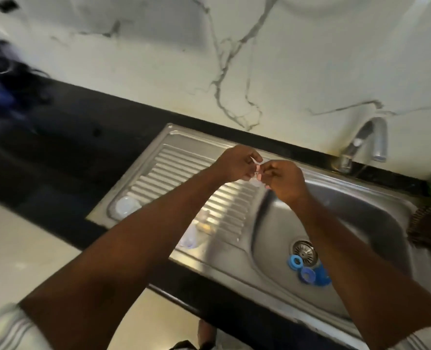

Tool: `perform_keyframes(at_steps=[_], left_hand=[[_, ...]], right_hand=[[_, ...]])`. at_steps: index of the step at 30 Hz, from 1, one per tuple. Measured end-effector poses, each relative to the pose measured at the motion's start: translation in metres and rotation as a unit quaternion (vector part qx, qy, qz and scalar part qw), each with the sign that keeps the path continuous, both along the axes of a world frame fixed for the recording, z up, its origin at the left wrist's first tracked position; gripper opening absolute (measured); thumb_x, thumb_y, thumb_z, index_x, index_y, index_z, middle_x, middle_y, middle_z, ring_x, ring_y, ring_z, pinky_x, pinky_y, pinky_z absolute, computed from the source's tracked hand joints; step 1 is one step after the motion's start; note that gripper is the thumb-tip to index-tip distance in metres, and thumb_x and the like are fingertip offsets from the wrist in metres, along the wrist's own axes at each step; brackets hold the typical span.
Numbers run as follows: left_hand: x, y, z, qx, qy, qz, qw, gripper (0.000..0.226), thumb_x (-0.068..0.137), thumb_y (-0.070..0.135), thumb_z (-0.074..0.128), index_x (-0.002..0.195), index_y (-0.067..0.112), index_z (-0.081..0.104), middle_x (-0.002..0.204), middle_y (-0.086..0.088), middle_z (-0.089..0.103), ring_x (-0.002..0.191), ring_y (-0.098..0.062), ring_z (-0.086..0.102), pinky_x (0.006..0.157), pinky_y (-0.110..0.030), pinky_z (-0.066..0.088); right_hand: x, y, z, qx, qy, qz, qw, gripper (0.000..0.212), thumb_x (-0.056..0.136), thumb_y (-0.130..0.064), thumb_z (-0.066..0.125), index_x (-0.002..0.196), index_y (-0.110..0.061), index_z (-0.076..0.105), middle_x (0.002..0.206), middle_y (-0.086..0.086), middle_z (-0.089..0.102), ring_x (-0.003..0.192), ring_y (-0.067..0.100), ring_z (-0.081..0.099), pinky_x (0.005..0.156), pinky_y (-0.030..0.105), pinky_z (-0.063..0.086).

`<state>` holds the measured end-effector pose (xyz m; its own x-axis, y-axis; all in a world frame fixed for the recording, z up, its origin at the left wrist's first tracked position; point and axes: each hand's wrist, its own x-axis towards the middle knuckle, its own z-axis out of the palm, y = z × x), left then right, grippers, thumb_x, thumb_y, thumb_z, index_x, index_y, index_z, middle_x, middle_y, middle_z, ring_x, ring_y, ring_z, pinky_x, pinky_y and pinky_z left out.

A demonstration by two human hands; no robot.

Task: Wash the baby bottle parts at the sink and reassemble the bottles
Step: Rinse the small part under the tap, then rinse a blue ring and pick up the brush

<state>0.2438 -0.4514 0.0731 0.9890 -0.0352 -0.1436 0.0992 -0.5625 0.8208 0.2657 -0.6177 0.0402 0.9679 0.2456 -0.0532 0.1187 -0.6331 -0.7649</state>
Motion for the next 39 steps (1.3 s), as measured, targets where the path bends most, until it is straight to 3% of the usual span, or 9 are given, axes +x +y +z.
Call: perform_keyframes(at_steps=[2, 7, 12, 18, 21, 30, 39], left_hand=[[-0.015, 0.047, 0.004, 0.04, -0.013, 0.002, 0.999, 0.019, 0.092, 0.004, 0.064, 0.109, 0.008, 0.071, 0.094, -0.011, 0.071, 0.077, -0.021, 0.071, 0.063, -0.026, 0.058], [-0.055, 0.144, 0.001, 0.076, 0.01, 0.078, 0.994, 0.019, 0.096, 0.008, 0.06, 0.112, 0.008, 0.071, 0.105, -0.006, 0.072, 0.089, -0.018, 0.071, 0.076, -0.024, 0.056], [-0.084, 0.214, -0.021, 0.112, 0.023, 0.135, 0.984, 0.019, 0.095, 0.006, 0.061, 0.108, 0.006, 0.073, 0.101, -0.009, 0.074, 0.089, -0.02, 0.071, 0.086, -0.034, 0.057], [-0.098, 0.253, -0.04, 0.173, 0.042, 0.167, 0.97, 0.026, 0.096, 0.004, 0.055, 0.11, 0.011, 0.076, 0.113, -0.002, 0.073, 0.107, -0.016, 0.066, 0.091, -0.022, 0.047], [-0.101, 0.266, -0.044, 0.18, 0.067, 0.173, 0.966, 0.028, 0.096, 0.003, 0.055, 0.113, 0.012, 0.075, 0.117, -0.004, 0.072, 0.109, -0.018, 0.066, 0.092, -0.024, 0.048], [-0.092, 0.259, -0.042, 0.168, 0.068, 0.162, 0.97, 0.025, 0.096, 0.008, 0.059, 0.116, 0.017, 0.072, 0.12, -0.003, 0.069, 0.108, -0.017, 0.064, 0.096, -0.031, 0.051], [-0.054, 0.191, -0.019, 0.152, 0.038, 0.11, 0.982, 0.022, 0.094, 0.01, 0.064, 0.115, 0.014, 0.071, 0.12, -0.004, 0.068, 0.107, -0.019, 0.065, 0.096, -0.032, 0.052]], right_hand=[[-0.004, 0.041, 0.003, -0.022, -0.029, 0.05, 0.998, 0.013, 0.082, -0.022, 0.078, 0.093, -0.015, 0.077, 0.088, -0.001, 0.073, 0.082, 0.018, 0.067, 0.084, 0.029, 0.052], [-0.018, 0.123, -0.002, 0.027, -0.017, 0.134, 0.99, 0.016, 0.079, -0.016, 0.082, 0.093, -0.011, 0.077, 0.087, -0.001, 0.074, 0.08, 0.013, 0.068, 0.076, 0.018, 0.048], [-0.029, 0.199, -0.016, -0.026, -0.068, 0.243, 0.967, 0.014, 0.081, -0.011, 0.072, 0.094, -0.014, 0.075, 0.095, 0.001, 0.076, 0.089, 0.017, 0.069, 0.085, 0.025, 0.052], [-0.04, 0.253, -0.034, -0.155, -0.079, 0.324, 0.93, 0.016, 0.086, -0.021, 0.066, 0.099, -0.022, 0.074, 0.098, 0.001, 0.074, 0.093, 0.022, 0.068, 0.084, 0.036, 0.056], [-0.046, 0.273, -0.044, -0.193, -0.09, 0.353, 0.911, 0.016, 0.088, -0.024, 0.067, 0.103, -0.023, 0.073, 0.104, 0.0, 0.072, 0.097, 0.022, 0.068, 0.086, 0.035, 0.055], [-0.048, 0.287, -0.062, -0.23, -0.091, 0.387, 0.888, 0.017, 0.09, -0.029, 0.063, 0.105, -0.024, 0.069, 0.106, 0.0, 0.07, 0.098, 0.023, 0.067, 0.086, 0.037, 0.054], [-0.018, 0.208, -0.041, -0.163, -0.089, 0.293, 0.938, 0.015, 0.09, -0.021, 0.065, 0.1, -0.018, 0.075, 0.099, 0.004, 0.075, 0.094, 0.023, 0.07, 0.086, 0.035, 0.056]])
